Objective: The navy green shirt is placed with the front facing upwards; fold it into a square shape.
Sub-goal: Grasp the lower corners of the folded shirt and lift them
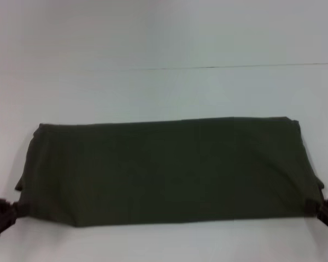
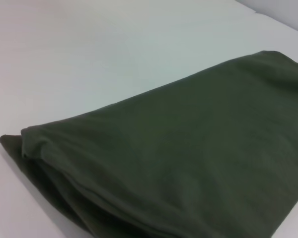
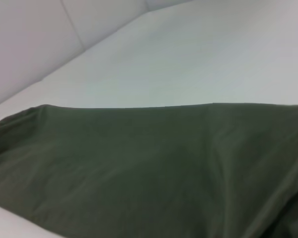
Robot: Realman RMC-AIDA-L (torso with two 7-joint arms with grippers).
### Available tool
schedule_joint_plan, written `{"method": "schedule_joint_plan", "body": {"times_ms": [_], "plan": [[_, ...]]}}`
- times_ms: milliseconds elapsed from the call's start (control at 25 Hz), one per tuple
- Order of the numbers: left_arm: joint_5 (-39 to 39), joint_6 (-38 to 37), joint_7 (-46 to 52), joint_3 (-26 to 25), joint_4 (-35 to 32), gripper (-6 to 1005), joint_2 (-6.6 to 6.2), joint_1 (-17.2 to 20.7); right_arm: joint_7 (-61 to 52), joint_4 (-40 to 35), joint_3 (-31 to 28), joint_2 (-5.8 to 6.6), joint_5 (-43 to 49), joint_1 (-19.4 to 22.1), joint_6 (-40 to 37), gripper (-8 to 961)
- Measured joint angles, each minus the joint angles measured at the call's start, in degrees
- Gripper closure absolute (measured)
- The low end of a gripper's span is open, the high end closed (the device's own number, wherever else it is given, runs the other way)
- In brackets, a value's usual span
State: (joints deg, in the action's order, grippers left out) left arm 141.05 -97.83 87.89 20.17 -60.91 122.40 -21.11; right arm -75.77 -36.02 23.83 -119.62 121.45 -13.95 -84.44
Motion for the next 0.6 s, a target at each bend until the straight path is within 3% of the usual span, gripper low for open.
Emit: {"method": "schedule_joint_plan", "body": {"times_ms": [200, 600], "plan": [[0.03, -2.66, -2.41, -2.12, -1.42, 956, 0.03, 1.67, 0.87, 0.11, -0.44, -0.12, -0.04, 1.95, -1.80, 941], [0.00, -1.53, -0.77, -2.34, -0.56, 954, 0.10, 0.95, 1.33, 0.05, -0.85, 0.02, -0.06, 1.75, -3.64, 906]]}}
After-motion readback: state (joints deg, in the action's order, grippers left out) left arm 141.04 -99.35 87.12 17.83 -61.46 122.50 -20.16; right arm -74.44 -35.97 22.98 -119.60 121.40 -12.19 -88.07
